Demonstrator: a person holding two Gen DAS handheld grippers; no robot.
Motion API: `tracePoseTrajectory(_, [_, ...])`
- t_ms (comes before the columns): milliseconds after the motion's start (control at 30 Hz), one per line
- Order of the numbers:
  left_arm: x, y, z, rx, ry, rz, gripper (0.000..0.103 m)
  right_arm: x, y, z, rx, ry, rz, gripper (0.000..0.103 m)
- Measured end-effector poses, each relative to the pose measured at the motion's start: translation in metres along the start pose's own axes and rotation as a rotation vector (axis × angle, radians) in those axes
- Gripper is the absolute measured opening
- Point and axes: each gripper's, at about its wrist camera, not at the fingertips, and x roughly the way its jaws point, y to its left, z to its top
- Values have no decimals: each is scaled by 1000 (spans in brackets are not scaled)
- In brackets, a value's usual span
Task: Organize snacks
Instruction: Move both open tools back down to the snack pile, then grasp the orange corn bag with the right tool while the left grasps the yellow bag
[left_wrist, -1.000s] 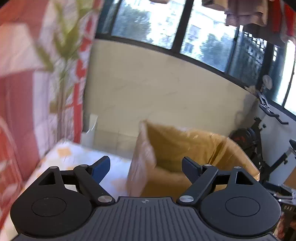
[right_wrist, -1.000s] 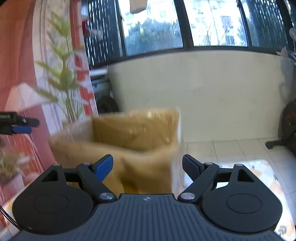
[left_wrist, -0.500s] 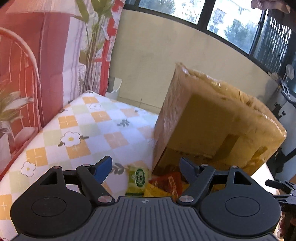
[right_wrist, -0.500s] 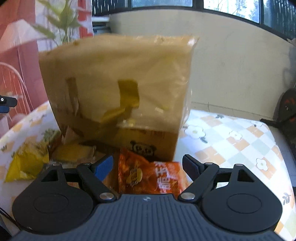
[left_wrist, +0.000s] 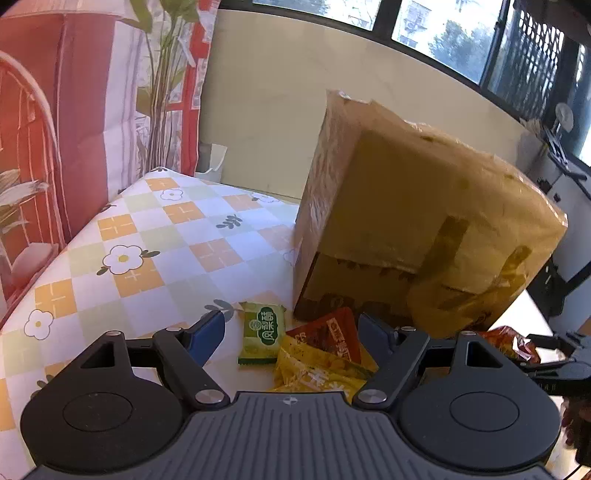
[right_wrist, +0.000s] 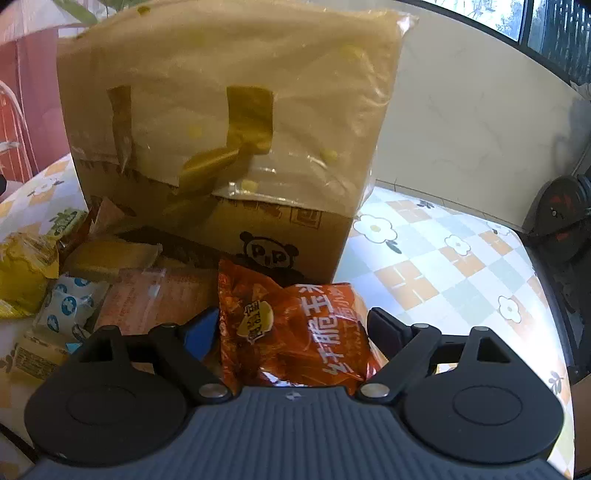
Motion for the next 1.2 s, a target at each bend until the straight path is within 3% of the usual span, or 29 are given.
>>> tracePoseTrajectory(233, [3,-4,-8,64,21,-27,81,14,10,-1,-45,44,-62,91])
tracePoseTrajectory(400, [6,1,-13,50,46,-30,81,21,12,-4,-52,65,-88,91])
tracePoseTrajectory(500, [6,2,-14,41,50,-31,81,18,9,-5,-61,54,-82,85])
tracePoseTrajectory(600, [6,0,-14,46,51,-34,81,11,9,-5,-66,46,-79,72])
tracePoseTrajectory(733, [4,0,-14,47,52,-49,81,-8,-1,-1,43,2,-3,66])
tracePoseTrajectory(1200, [0,-1,-30,121,100,-113,82,-61,-2,10,153,-131,82,66])
